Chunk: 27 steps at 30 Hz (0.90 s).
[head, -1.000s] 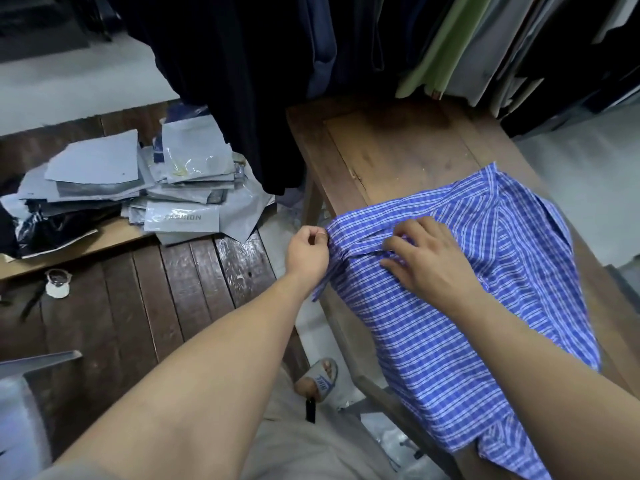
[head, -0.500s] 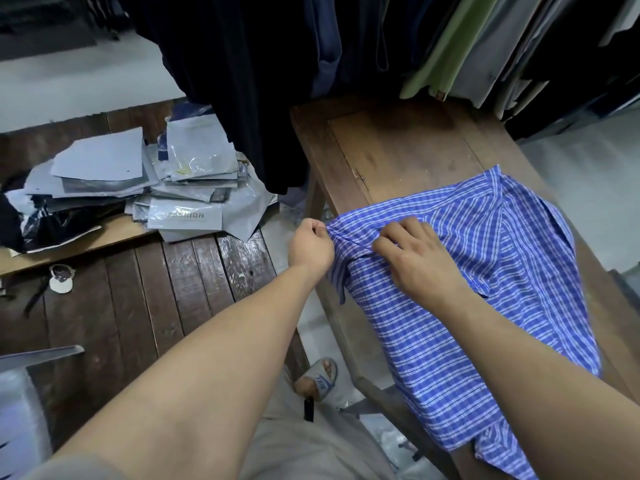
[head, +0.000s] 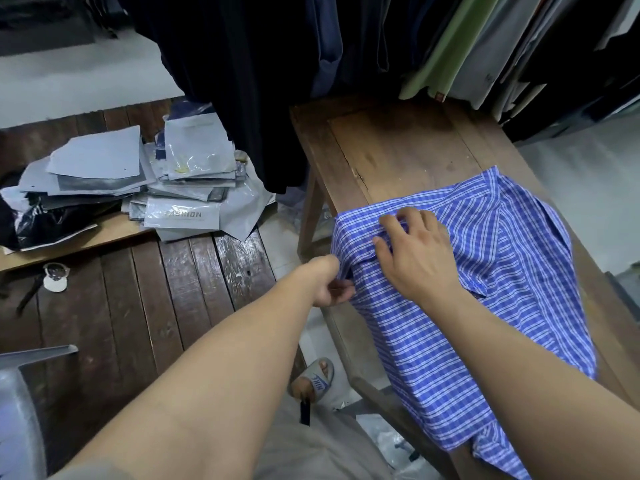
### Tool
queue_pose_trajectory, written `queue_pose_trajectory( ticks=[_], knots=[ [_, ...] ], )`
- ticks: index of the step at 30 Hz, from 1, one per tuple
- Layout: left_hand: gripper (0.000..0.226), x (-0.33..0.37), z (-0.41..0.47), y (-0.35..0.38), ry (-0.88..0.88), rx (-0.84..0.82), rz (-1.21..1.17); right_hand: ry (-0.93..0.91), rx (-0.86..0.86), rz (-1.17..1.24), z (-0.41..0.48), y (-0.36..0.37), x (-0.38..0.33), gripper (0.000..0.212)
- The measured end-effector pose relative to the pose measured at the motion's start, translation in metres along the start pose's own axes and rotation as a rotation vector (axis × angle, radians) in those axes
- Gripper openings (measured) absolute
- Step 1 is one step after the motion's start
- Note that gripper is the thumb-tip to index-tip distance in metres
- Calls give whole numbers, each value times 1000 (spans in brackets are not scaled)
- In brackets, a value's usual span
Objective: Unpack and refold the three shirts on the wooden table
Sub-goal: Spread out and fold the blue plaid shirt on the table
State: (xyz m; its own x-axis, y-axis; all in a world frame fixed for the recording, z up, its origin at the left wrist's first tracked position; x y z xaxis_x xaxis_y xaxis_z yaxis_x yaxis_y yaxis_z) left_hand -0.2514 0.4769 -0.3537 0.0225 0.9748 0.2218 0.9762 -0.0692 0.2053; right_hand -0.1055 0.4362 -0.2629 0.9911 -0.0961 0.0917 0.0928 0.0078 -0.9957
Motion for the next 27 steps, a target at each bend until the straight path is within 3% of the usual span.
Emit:
queue_pose_trajectory(
  ticks=[3,7,11,13,15,18,20,23,25,27],
  knots=[
    [15,1,4,10,12,-16,-148,98,-210,-40,-1,3,3,53],
    [24,4,9,11,91,29,-196,116,-430,-5,-3,6,10,69],
    [19,10,21,7,128,116,-153,103,-527,14,-3,4,12,75],
    [39,14,37,3,166,199,-63,129,-539,78,-1,1,13,76],
    [55,22,19,5,236,338,59,195,-424,184,2,-6,16,70],
    [44,37,-18,11,437,577,237,240,-181,221,5,-16,25,49],
    [26,47,-39,14,758,661,256,215,-213,228,5,-15,31,36],
    [5,50,-59,26,1298,484,544,141,-398,185,1,-12,32,33],
    [8,51,-64,36,1426,369,677,127,-401,148,-1,-13,31,34],
    [18,55,-65,46,1401,248,777,120,-401,148,-2,-14,31,35]
  ],
)
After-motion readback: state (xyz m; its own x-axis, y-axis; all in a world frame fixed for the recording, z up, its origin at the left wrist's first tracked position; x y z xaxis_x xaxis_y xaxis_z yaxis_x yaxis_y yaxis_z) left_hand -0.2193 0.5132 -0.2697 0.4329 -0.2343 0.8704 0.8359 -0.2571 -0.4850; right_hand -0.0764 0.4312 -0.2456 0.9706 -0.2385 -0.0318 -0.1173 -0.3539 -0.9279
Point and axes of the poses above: each hand's wrist, its own z-axis towards the middle knuckle, its own y-axis out of the palm, x = y × z, the point moved 2 cm from there along z, towards the middle knuckle, and after that the axes turned 5 degrees about -z, right-handed, at the moved point
